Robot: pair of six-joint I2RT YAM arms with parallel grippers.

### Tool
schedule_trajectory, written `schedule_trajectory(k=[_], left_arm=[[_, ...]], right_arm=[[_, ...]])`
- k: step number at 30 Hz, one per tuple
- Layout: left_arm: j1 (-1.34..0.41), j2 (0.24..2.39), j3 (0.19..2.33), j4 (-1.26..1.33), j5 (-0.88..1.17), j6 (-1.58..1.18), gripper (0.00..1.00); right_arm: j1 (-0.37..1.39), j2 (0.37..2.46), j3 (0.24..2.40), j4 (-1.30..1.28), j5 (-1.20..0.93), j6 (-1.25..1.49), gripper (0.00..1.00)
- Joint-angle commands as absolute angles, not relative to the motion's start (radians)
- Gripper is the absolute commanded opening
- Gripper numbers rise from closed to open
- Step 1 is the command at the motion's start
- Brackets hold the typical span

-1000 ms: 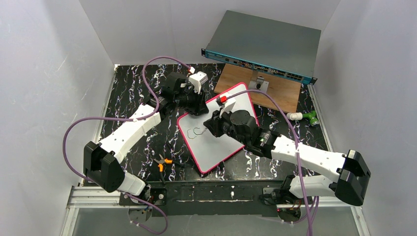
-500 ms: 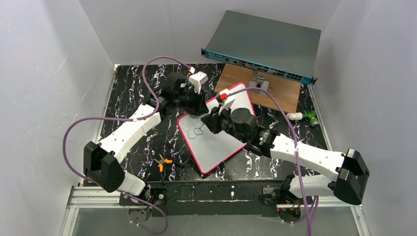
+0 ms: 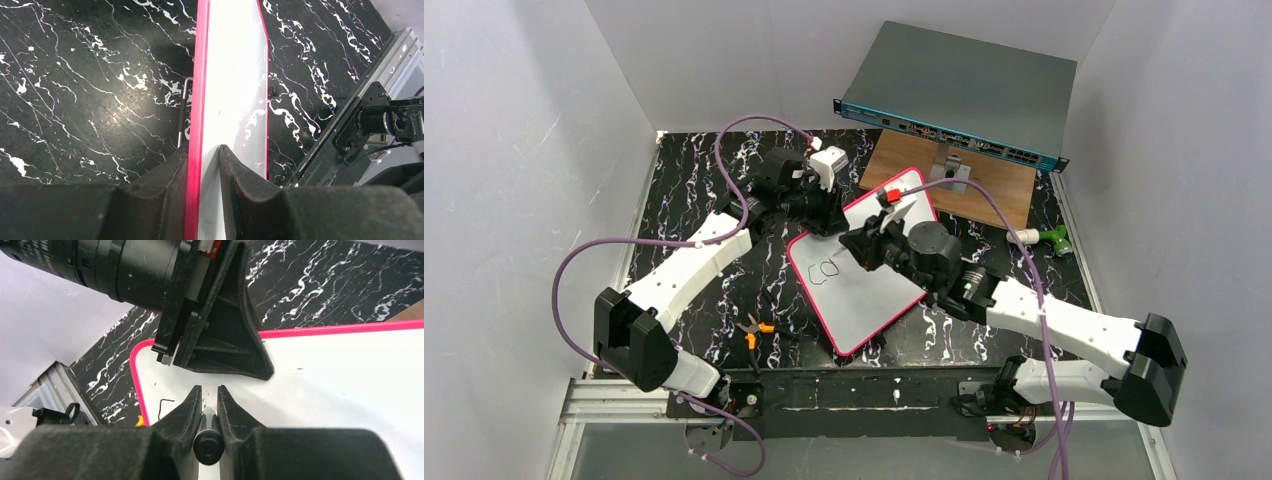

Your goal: Write a sentence on the whiteboard

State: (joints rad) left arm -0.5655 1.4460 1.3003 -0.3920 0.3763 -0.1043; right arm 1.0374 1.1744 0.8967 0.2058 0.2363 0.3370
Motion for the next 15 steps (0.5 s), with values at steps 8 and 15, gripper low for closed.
schedule_trajectory(k=[8, 15], left_arm=[[-0.563, 1.408, 1.349, -0.380, 0.353, -0.080, 0.00], [-0.564, 1.406, 1.352, -0.386, 0.353, -0.080, 0.00]], right_arm=[[1.026, 1.093, 0.842, 0.248, 0.336, 0.344, 0.01], [1.013, 1.139, 0.848, 0.293, 0.312, 0.354, 0.01]])
